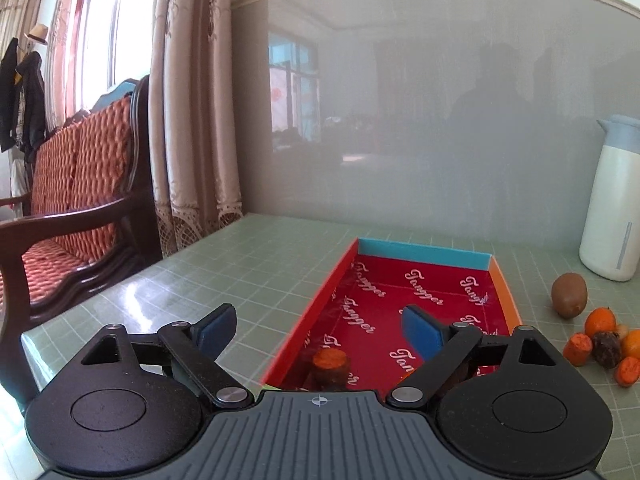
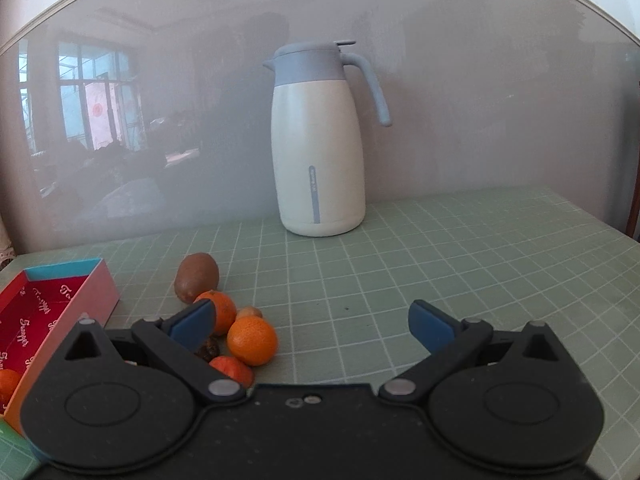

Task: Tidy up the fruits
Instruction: 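Grasp the small tangerine in front of the pile with the right tool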

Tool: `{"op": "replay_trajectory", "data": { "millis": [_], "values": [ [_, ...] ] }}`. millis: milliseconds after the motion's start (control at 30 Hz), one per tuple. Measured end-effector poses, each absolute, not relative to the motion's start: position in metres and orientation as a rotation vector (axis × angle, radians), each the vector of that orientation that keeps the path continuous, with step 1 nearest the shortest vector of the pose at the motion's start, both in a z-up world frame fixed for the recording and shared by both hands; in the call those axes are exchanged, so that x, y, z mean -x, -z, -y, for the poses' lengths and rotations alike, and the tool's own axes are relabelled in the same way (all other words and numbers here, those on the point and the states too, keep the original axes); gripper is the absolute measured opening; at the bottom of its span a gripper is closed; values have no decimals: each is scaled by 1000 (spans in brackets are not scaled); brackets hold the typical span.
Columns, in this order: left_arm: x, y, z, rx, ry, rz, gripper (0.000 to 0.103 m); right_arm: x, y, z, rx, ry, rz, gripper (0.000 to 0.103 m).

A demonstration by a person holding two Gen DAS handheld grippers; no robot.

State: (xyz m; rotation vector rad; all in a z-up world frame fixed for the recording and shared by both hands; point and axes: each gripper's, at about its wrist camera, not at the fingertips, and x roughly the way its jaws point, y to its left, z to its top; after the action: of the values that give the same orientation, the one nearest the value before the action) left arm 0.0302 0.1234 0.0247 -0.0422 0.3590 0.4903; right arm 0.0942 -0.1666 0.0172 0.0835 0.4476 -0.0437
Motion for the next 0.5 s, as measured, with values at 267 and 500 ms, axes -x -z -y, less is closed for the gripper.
{"op": "replay_trajectory", "data": {
  "millis": [267, 500],
  "values": [
    [-5, -35, -148, 89, -547, -304, 90, -103, -6, 155, -79, -27, -511, 103],
    [18, -34, -165, 150, -576, -282, 96, -109, 2, 147, -66, -63, -554, 98]
  ]
}}
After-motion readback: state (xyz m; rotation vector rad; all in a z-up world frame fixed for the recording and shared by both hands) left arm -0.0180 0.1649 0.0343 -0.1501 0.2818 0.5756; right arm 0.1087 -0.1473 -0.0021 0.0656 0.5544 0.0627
